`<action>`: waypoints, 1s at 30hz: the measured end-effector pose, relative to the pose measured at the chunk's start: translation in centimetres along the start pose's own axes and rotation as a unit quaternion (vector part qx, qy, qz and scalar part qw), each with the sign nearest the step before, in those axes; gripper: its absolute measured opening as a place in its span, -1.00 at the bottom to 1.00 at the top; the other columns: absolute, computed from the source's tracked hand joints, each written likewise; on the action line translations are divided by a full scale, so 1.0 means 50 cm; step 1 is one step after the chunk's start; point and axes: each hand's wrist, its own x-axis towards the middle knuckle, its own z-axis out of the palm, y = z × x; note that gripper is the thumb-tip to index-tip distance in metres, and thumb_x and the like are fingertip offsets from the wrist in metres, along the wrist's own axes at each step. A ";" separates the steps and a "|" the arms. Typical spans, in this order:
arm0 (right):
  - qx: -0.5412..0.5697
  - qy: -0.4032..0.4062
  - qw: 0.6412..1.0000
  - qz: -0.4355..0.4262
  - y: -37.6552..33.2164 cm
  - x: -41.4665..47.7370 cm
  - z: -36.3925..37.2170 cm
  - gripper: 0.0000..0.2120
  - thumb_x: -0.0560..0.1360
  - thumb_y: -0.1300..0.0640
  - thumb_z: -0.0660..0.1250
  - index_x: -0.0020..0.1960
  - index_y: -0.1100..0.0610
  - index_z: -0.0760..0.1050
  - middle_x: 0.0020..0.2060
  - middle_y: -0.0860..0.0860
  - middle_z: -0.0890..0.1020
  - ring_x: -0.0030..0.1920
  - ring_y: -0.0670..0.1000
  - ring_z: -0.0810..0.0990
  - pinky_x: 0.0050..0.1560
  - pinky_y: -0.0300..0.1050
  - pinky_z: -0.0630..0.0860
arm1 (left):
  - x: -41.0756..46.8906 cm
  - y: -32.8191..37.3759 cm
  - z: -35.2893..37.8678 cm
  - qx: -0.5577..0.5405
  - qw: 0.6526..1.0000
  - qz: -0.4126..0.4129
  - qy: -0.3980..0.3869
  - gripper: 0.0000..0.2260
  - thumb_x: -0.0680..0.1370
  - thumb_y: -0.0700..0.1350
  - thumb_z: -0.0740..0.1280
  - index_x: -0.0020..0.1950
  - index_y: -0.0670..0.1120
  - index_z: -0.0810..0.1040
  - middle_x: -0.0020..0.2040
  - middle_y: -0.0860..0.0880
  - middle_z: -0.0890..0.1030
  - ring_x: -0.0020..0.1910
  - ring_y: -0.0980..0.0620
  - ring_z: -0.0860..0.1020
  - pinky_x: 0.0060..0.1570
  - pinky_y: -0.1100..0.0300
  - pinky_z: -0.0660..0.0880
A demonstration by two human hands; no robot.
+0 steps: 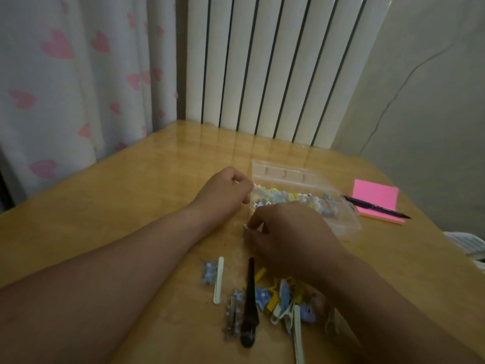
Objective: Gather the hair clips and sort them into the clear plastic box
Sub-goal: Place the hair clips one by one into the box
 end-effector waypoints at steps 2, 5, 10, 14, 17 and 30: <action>-0.040 0.004 0.999 0.013 -0.004 0.005 0.006 -0.70 0.62 -0.17 0.27 0.09 -0.03 0.69 -0.12 -0.04 0.73 -0.08 0.01 0.68 -0.05 -0.05 0.64 | 0.001 -0.001 0.001 0.005 1.000 0.002 -0.004 -0.83 0.61 0.02 0.35 0.13 -0.02 0.61 -0.14 0.02 0.73 -0.16 0.07 0.62 0.04 -0.01 0.56; -0.067 0.005 0.998 0.013 -0.007 0.010 0.012 -0.69 0.63 -0.15 0.26 0.05 0.00 0.69 -0.13 -0.03 0.71 -0.09 0.03 0.68 -0.08 -0.05 0.63 | 0.001 -0.002 0.001 0.015 1.000 0.005 -0.008 -0.83 0.62 0.03 0.35 0.14 0.00 0.60 -0.13 0.03 0.73 -0.14 0.08 0.63 0.02 0.01 0.56; 0.015 0.014 0.999 0.027 -0.001 0.003 -0.003 -0.78 0.62 -0.10 0.29 0.07 -0.03 0.67 -0.10 -0.08 0.71 -0.07 -0.03 0.68 -0.05 -0.01 0.65 | 0.001 -0.002 0.001 0.018 1.000 0.014 -0.007 -0.85 0.63 0.01 0.35 0.13 -0.01 0.60 -0.14 0.01 0.72 -0.16 0.04 0.62 0.07 -0.05 0.58; 0.115 0.129 0.979 0.113 0.076 0.003 -0.053 -0.89 0.60 -0.07 0.41 -0.02 -0.06 0.65 -0.19 -0.17 0.65 -0.20 -0.16 0.61 -0.14 -0.08 0.62 | 0.002 -0.005 0.003 0.025 1.000 0.014 -0.008 -0.86 0.65 0.05 0.36 0.12 0.02 0.60 -0.13 0.01 0.72 -0.14 -0.01 0.64 0.09 -0.11 0.60; 0.079 0.125 0.970 0.192 0.165 0.002 -0.070 -0.87 0.58 -0.07 0.44 -0.06 -0.05 0.68 -0.24 -0.15 0.66 -0.25 -0.11 0.61 -0.18 -0.05 0.62 | 0.002 -0.006 0.005 0.033 0.999 0.010 -0.007 -0.85 0.65 0.06 0.36 0.14 0.03 0.60 -0.12 0.01 0.73 -0.13 0.01 0.64 0.11 -0.11 0.61; 0.078 0.101 0.965 0.230 0.204 0.013 -0.014 -0.74 0.59 -0.15 0.41 -0.03 0.01 0.76 -0.32 -0.10 0.69 -0.31 -0.05 0.64 -0.17 0.03 0.69 | 0.004 -0.009 0.006 0.047 0.999 0.019 -0.012 -0.83 0.66 0.07 0.36 0.17 0.01 0.60 -0.09 -0.01 0.71 -0.06 0.01 0.67 0.14 -0.13 0.62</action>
